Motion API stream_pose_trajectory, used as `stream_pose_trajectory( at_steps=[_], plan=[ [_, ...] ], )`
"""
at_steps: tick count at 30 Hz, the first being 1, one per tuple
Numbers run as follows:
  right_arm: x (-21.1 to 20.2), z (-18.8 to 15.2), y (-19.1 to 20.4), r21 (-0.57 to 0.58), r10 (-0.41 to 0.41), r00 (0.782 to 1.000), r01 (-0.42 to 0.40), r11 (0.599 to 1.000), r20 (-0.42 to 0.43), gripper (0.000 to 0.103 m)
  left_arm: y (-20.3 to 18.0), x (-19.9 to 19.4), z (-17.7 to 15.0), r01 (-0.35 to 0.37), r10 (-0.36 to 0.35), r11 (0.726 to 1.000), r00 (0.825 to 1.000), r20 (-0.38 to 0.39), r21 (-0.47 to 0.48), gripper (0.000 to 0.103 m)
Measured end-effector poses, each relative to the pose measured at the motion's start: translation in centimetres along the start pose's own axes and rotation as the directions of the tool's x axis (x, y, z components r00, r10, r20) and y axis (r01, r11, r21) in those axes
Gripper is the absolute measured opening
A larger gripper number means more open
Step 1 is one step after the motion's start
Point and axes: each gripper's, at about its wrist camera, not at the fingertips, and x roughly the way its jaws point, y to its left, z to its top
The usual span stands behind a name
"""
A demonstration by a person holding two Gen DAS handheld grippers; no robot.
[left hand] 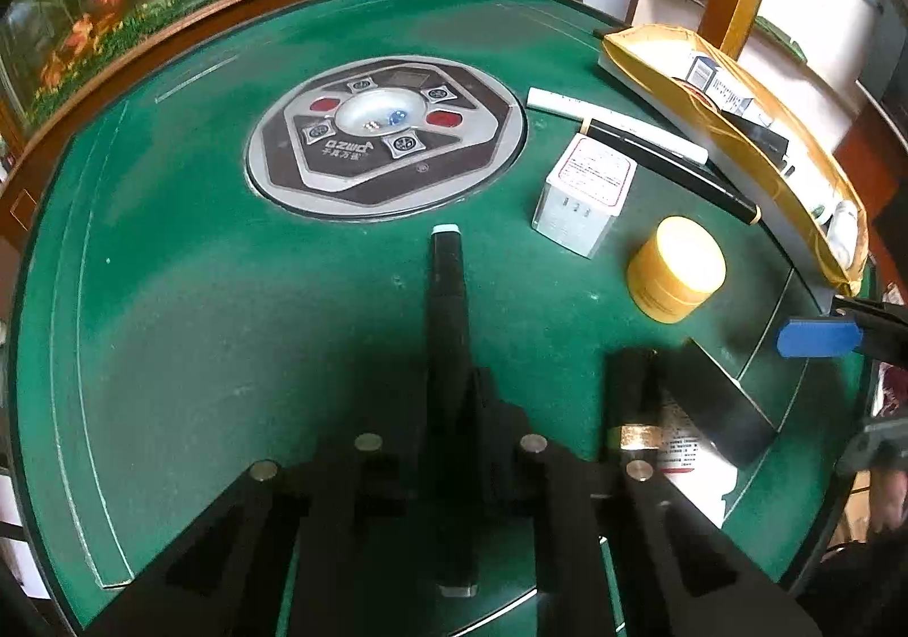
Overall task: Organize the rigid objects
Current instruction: 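Grasp the black tape roll with the right tool while the left grasps a black pen, then lift the tape roll and black pen above the table with both tools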
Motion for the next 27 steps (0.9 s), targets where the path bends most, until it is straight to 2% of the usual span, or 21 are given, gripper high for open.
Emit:
stream_pose_trajectory(
  at_steps=[12, 17, 18, 19, 27],
  plan=[
    [4.0, 0.3, -0.9, 0.080, 0.013, 0.996, -0.005, 0.997, -0.092, 0.071, -0.2, 0.0, -0.1, -0.011, 0.011, 1.000, 1.000, 0.016, 0.008, 0.014],
    [4.7, 0.7, -0.4, 0.049, -0.010, 0.997, 0.014, 0.999, -0.082, 0.070, -0.3, 0.0, -0.1, -0.016, 0.016, 1.000, 1.000, 0.025, 0.003, 0.014],
    [4.7, 0.6, -0.2, 0.034, -0.025, 0.997, 0.027, 0.999, -0.080, 0.062, -0.4, -0.1, -0.1, -0.017, 0.017, 1.000, 1.000, 0.026, 0.003, 0.014],
    [4.8, 0.5, -0.2, 0.030, -0.036, 0.996, 0.038, 0.999, -0.078, 0.061, -0.3, 0.0, -0.1, -0.015, 0.015, 1.000, 0.999, 0.029, -0.002, 0.014],
    [3.3, 0.1, 0.1, -0.002, -0.035, 0.999, 0.035, 0.999, -0.014, 0.061, -0.2, 0.0, 0.0, -0.011, 0.012, 1.000, 0.999, 0.036, -0.025, 0.014]
  ],
)
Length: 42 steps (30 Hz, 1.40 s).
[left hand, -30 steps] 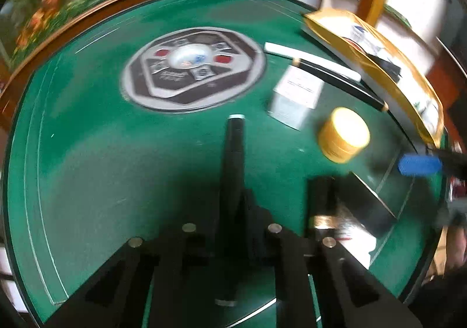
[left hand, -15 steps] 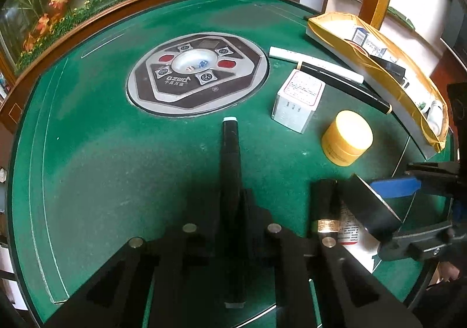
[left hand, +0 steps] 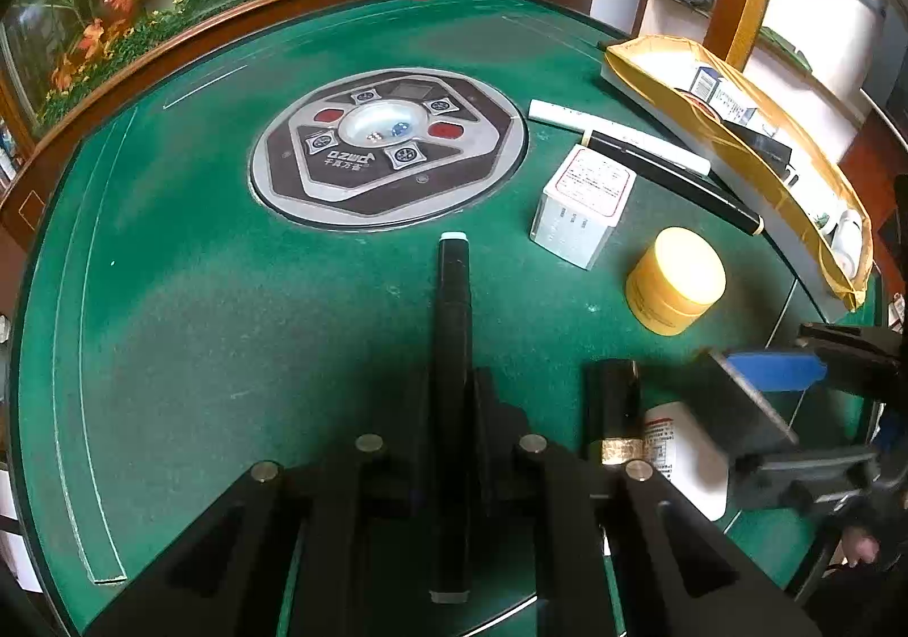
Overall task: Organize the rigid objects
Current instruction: 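Lift the tape roll and black pen above the table with both tools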
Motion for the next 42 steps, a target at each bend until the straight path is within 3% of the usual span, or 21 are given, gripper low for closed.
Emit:
stream_pose_trajectory(
  at_steps=[7, 20, 30, 34, 42],
  plan=[
    [-2.4, 0.2, -0.6, -0.006, -0.035, 0.995, 0.036, 0.999, 0.091, 0.061, -0.5, -0.6, 0.1, 0.000, 0.000, 1.000, 1.000, 0.026, 0.007, 0.014],
    [-3.5, -0.2, -0.9, 0.007, -0.052, 0.992, 0.051, 0.999, 0.117, 0.061, -1.4, -2.4, 0.7, -0.054, 0.053, 0.998, 0.993, 0.108, 0.009, 0.014],
    [-4.5, -0.2, -1.0, 0.012, -0.052, 0.989, 0.051, 0.999, 0.138, 0.061, -1.2, -2.7, 1.0, -0.082, 0.082, 0.997, 0.991, 0.102, 0.002, 0.015],
    [-4.9, -0.4, -1.2, 0.021, -0.052, 0.989, 0.049, 0.999, 0.139, 0.061, 1.0, -2.2, 0.8, 0.043, -0.042, 0.998, 0.999, 0.029, -0.048, 0.016],
    [-4.9, -0.6, -1.4, 0.026, -0.033, 0.990, 0.029, 0.999, 0.139, 0.061, 0.7, -0.9, 0.5, 0.076, -0.077, 0.996, 0.997, -0.021, -0.040, 0.018]
  ],
)
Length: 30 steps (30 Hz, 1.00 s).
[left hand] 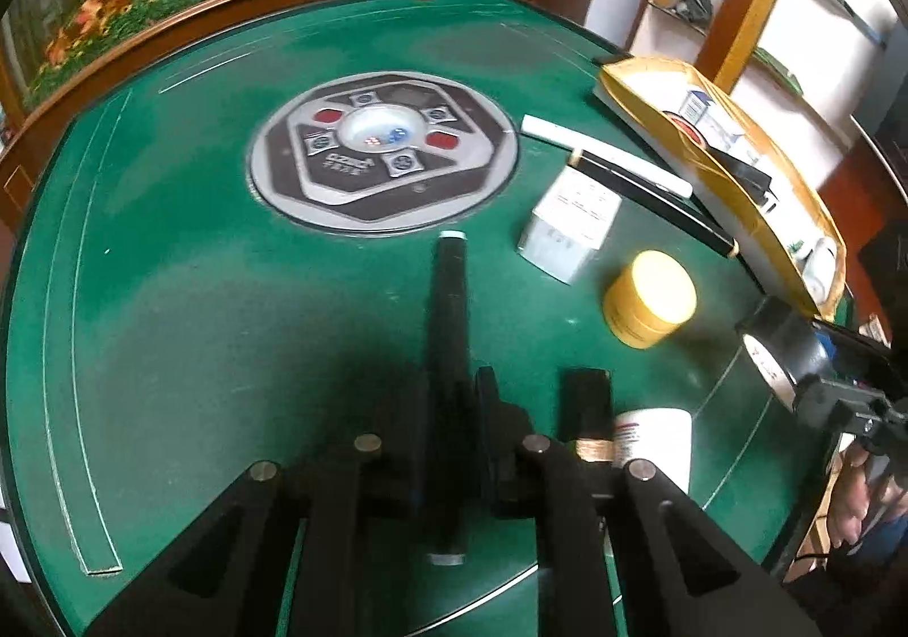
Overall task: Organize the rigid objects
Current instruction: 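Lift the tape roll and black pen above the table with both tools, then carry tape roll and pen over the tray and open both tools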
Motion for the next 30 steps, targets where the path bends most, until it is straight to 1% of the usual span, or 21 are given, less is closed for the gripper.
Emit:
stream_pose_trajectory(
  at_steps=[1, 2, 3, 4, 5, 7, 8, 9, 10, 12, 13, 16, 18, 21, 24, 27, 30],
  plan=[
    [0.0, 0.0, 0.0, 0.001, -0.002, 1.000, 0.002, 1.000, 0.001, 0.061, -0.2, 0.3, 0.0, -0.012, 0.012, 1.000, 1.000, -0.007, 0.008, 0.020],
    [0.0, 0.0, 0.0, 0.001, -0.002, 1.000, 0.002, 1.000, 0.001, 0.061, -0.4, 0.6, 0.0, -0.033, 0.033, 0.999, 0.999, -0.014, 0.013, 0.026],
    [0.0, 0.0, 0.0, 0.003, -0.001, 1.000, 0.001, 1.000, 0.002, 0.061, -0.5, 0.8, -0.1, -0.050, 0.050, 0.999, 0.999, -0.020, 0.017, 0.027],
    [0.0, 0.0, -0.1, 0.007, -0.002, 1.000, 0.002, 1.000, 0.003, 0.061, -0.6, 1.3, -0.1, -0.063, 0.064, 0.998, 0.997, -0.031, 0.023, 0.027],
    [0.0, 0.0, -0.2, 0.010, -0.002, 1.000, 0.002, 1.000, 0.004, 0.061, -0.8, 1.4, -0.1, -0.074, 0.075, 0.997, 0.997, -0.017, 0.035, 0.030],
    [0.0, 0.0, -0.3, 0.011, 0.000, 1.000, 0.000, 1.000, 0.004, 0.061, -0.9, 1.3, -0.1, -0.088, 0.088, 0.995, 0.996, -0.008, 0.037, 0.030],
    [0.0, 0.0, -0.3, 0.011, -0.003, 1.000, 0.002, 1.000, 0.005, 0.061, -0.9, 1.3, -0.2, -0.095, 0.095, 0.995, 0.995, 0.002, 0.031, 0.027],
    [0.0, 0.0, -0.3, 0.012, -0.002, 1.000, 0.002, 1.000, 0.005, 0.061, -0.9, 1.3, -0.2, -0.099, 0.099, 0.995, 0.995, 0.007, 0.025, 0.015],
    [0.0, 0.1, -0.3, 0.014, 0.000, 1.000, 0.000, 1.000, 0.005, 0.061, -0.9, 1.2, -0.2, -0.098, 0.098, 0.995, 0.995, 0.009, 0.022, 0.013],
    [0.0, 0.1, -0.3, 0.012, -0.002, 1.000, 0.002, 1.000, 0.006, 0.061, -1.0, 1.0, -0.2, -0.115, 0.115, 0.993, 0.993, 0.017, 0.020, 0.013],
    [-0.1, 0.2, -0.3, 0.011, -0.004, 1.000, 0.004, 1.000, 0.008, 0.061, -0.8, 0.8, -0.2, -0.111, 0.111, 0.994, 0.994, 0.021, 0.011, 0.013],
    [-0.5, 0.3, -0.3, 0.007, -0.009, 1.000, 0.009, 1.000, 0.017, 0.061, -0.4, -0.6, 0.0, -0.076, 0.077, 0.997, 0.995, 0.061, -0.022, 0.013],
    [-0.8, 0.3, -0.5, 0.008, -0.016, 1.000, 0.016, 1.000, 0.022, 0.061, -0.3, -1.8, 0.3, -0.040, 0.044, 0.998, 0.995, 0.092, -0.049, 0.013],
    [-1.3, 0.6, -0.9, 0.016, -0.033, 0.999, 0.032, 0.999, 0.036, 0.061, -1.3, -3.2, 1.1, 0.010, -0.003, 0.999, 0.991, 0.132, -0.052, 0.013],
    [-2.3, 0.9, -1.5, 0.028, -0.053, 0.997, 0.051, 0.998, 0.062, 0.061, -3.3, -4.0, 2.2, 0.062, -0.056, 0.998, 0.986, 0.160, -0.030, 0.013],
    [-3.5, 1.2, -2.2, 0.042, -0.075, 0.993, 0.071, 0.997, 0.090, 0.061, -6.0, -4.5, 3.6, 0.115, -0.116, 0.993, 0.976, 0.184, 0.014, 0.013],
    [-5.2, 1.6, -3.3, 0.058, -0.106, 0.987, 0.100, 0.993, 0.120, 0.061, -8.9, -4.3, 5.0, 0.152, -0.159, 0.987, 0.970, 0.185, 0.057, 0.013]
  ],
)
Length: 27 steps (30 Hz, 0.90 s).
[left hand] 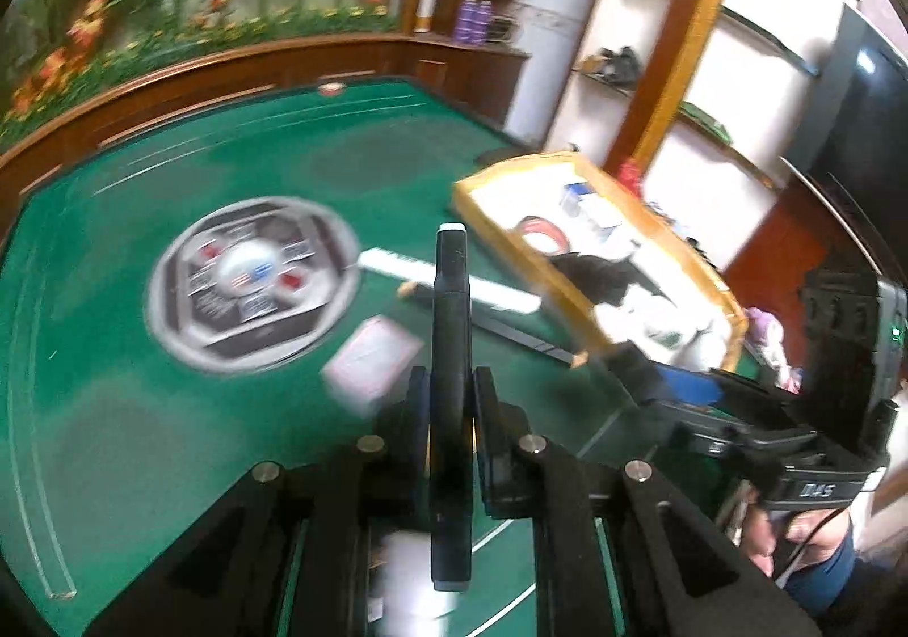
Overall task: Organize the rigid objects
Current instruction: 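Carry tape roll and pen over the tray and open both tools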
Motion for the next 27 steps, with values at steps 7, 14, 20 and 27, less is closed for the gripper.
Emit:
stream_pose_trajectory(
  at_steps=[7, 14, 20, 27],
  plan=[
    [-3.9, 2.1, -3.6, 0.047, -0.106, 0.992, 0.103, 0.994, 0.068, 0.061, -6.1, 3.7, 2.6, 0.105, -0.105, 0.994, 0.994, -0.028, 0.007, 0.013],
    [-6.7, 4.2, -8.2, 0.091, -0.282, 0.954, 0.273, 0.958, 0.098, 0.061, -10.7, 8.1, 2.9, 0.192, -0.195, 0.981, 0.976, -0.098, -0.033, 0.014],
    [-6.9, 4.6, -11.4, 0.120, -0.380, 0.923, 0.371, 0.921, 0.059, 0.061, -12.6, 10.9, 2.1, 0.188, -0.193, 0.981, 0.968, -0.159, -0.051, 0.014],
    [-6.5, 4.3, -12.4, 0.126, -0.412, 0.910, 0.405, 0.906, 0.037, 0.061, -12.7, 11.9, 1.3, 0.181, -0.190, 0.981, 0.963, -0.189, -0.063, 0.014]
  ],
)
